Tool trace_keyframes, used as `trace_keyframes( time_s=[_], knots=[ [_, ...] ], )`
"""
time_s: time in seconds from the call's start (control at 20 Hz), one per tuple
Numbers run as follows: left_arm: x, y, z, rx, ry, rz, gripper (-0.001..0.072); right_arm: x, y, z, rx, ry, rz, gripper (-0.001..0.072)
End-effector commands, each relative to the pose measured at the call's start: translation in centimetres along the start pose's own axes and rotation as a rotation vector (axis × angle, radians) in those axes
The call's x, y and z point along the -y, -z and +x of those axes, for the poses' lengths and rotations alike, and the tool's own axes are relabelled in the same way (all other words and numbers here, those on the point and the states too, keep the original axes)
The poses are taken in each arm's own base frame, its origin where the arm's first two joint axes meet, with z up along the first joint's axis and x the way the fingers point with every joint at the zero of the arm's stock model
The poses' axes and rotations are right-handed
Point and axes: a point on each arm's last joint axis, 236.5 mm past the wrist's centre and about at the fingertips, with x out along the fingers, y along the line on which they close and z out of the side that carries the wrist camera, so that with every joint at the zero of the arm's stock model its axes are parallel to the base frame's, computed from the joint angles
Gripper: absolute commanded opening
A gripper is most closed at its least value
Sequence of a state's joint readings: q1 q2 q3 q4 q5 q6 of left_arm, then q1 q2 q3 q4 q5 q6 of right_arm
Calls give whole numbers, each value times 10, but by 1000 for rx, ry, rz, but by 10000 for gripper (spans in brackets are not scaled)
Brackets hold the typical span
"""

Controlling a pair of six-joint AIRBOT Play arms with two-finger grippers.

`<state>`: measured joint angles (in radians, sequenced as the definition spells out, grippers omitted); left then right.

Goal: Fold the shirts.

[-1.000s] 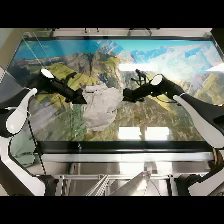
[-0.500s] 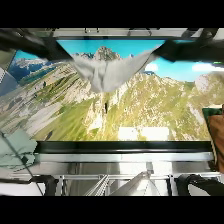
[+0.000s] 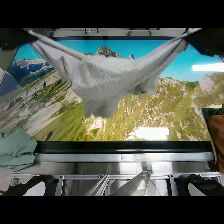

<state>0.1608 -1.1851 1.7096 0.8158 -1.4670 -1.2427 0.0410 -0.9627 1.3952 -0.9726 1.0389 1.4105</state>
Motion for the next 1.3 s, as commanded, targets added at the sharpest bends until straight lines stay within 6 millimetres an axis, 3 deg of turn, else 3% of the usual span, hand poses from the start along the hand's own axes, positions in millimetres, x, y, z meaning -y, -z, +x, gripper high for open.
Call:
trace_keyframes(
  time_s=[0.0,0.1,0.15,0.2,0.25,0.3,0.45,0.6,0.7,0.75,1.05,1.25],
  knots=[
    [-36,63,20,-145,-27,-144,25,35,64,29,-210,65,106,16],
    [-47,98,39,-224,-1,-187,29,53,104,49,-315,83,171,18],
    [-51,114,48,-260,11,-210,59,61,125,58,-369,91,199,115],
    [-55,127,55,-292,23,-232,293,68,142,64,-417,97,221,407],
    [-59,139,62,-322,31,-262,481,74,156,70,-462,105,237,610],
    [-64,150,68,-350,36,-294,720,80,167,73,-502,116,242,609],
    [-84,178,80,-427,35,-371,706,88,200,80,-630,118,279,609],
    [-108,205,96,-467,27,-472,706,94,249,80,-776,122,342,602],
    [-127,219,112,-483,20,-531,706,99,284,83,-821,132,400,402],
    [-133,224,122,-490,25,-556,706,98,296,88,-811,115,429,355],
    [-157,241,189,-477,118,-646,706,50,327,145,-721,-109,601,357],
    [-167,231,225,-513,143,-592,705,13,365,179,-764,-146,664,358]
  ],
)
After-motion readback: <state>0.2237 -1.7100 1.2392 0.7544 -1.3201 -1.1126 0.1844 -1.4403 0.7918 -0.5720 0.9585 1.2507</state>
